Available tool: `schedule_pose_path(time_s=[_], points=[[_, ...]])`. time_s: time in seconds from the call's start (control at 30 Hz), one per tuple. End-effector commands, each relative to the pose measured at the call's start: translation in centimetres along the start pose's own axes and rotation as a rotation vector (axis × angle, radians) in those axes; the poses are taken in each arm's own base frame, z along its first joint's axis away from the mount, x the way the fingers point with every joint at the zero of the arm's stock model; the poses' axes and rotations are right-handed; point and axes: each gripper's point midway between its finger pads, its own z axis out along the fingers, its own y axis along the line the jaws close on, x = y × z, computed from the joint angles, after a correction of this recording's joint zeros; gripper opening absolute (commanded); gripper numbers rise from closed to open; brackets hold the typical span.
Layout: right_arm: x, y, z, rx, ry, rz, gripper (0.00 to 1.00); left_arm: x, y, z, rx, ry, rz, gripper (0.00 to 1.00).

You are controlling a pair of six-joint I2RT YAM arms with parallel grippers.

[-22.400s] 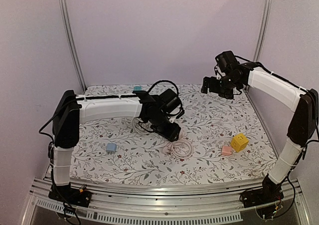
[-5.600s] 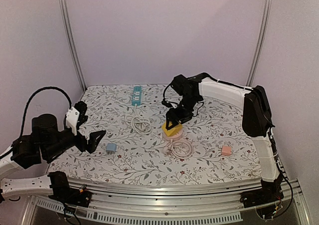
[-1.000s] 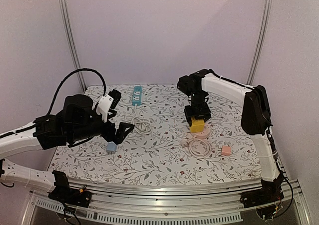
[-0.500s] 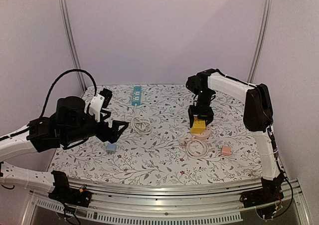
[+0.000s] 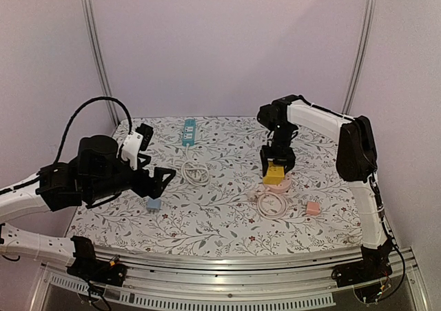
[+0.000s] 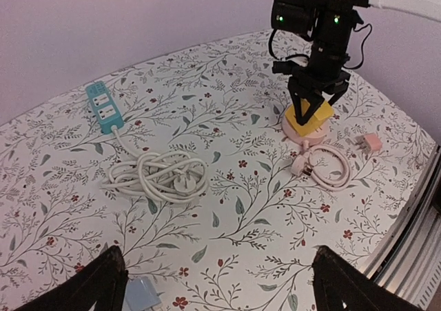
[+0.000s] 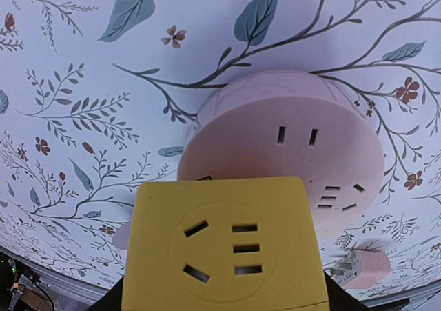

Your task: Insert the plug

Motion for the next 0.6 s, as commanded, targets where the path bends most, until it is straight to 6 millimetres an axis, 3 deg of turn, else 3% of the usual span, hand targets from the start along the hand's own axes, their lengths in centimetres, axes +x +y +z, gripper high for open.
schedule_pose_path(time_s=[0.0, 0.1, 0.17, 0.43, 0.57], points=[[1.4, -4.7, 10.4, 0.229, 0.185, 0.034, 0.41, 0.6, -0.7, 0.4, 0.007, 0.023, 0.025, 0.94], [0.6, -3.9, 8.2, 0.188, 0.13, 0.029, 0.51, 0.5, -1.1, 0.8, 0.015, 0.03, 0.05, 0.95], [0.0, -3.3, 6.6, 0.155, 0.093, 0.027, 0.65, 0.5, -1.4, 1.2, 0.027, 0.036, 0.071, 0.96], [-2.2, -1.1, 0.1, 0.015, -0.055, 0.02, 0.98, 0.3, -3.2, 2.2, 0.092, 0.057, 0.142, 0.99], [-2.1, -1.0, -3.2, -0.021, -0.123, 0.017, 0.99, 0.1, -3.9, 2.5, 0.122, 0.057, 0.176, 0.99]])
